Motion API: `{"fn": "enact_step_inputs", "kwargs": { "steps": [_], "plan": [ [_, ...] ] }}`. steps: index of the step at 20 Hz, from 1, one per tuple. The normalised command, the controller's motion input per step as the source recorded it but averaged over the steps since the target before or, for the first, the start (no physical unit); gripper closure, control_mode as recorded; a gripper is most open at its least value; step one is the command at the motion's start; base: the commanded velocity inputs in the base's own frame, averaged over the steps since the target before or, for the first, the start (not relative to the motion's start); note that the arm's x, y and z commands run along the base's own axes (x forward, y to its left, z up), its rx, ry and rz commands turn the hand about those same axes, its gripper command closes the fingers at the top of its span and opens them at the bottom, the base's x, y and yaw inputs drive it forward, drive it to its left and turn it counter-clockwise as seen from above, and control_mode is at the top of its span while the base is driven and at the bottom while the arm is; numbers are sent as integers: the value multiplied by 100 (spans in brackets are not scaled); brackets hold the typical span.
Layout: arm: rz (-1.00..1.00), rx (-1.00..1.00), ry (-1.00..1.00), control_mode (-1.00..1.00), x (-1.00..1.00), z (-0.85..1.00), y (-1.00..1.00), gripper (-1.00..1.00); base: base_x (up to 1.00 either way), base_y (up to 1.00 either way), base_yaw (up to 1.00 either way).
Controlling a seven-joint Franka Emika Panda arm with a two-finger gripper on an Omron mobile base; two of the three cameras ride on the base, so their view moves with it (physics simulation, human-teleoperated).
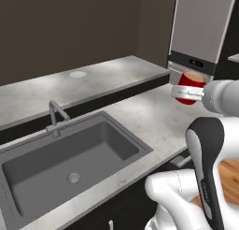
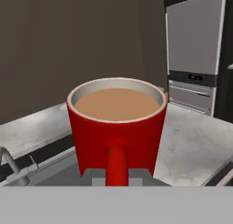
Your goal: Pick the cup of tea, navigate to the dining table, and place it on the saucer.
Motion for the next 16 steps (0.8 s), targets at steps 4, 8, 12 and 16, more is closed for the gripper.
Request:
{"fn": "enact_step_inputs", "kwargs": {
  "steps": [4, 8, 12, 16],
  "plan": [
    [0, 0, 0, 100, 0, 0, 0, 100, 23, -38, 10],
    [0, 0, 0, 100, 0, 0, 0, 100, 22, -66, 13],
    [0, 0, 0, 100, 0, 0, 0, 100, 35, -98, 23],
    [0, 0, 0, 100, 0, 0, 0, 100, 58, -100, 25]
  ]
}}
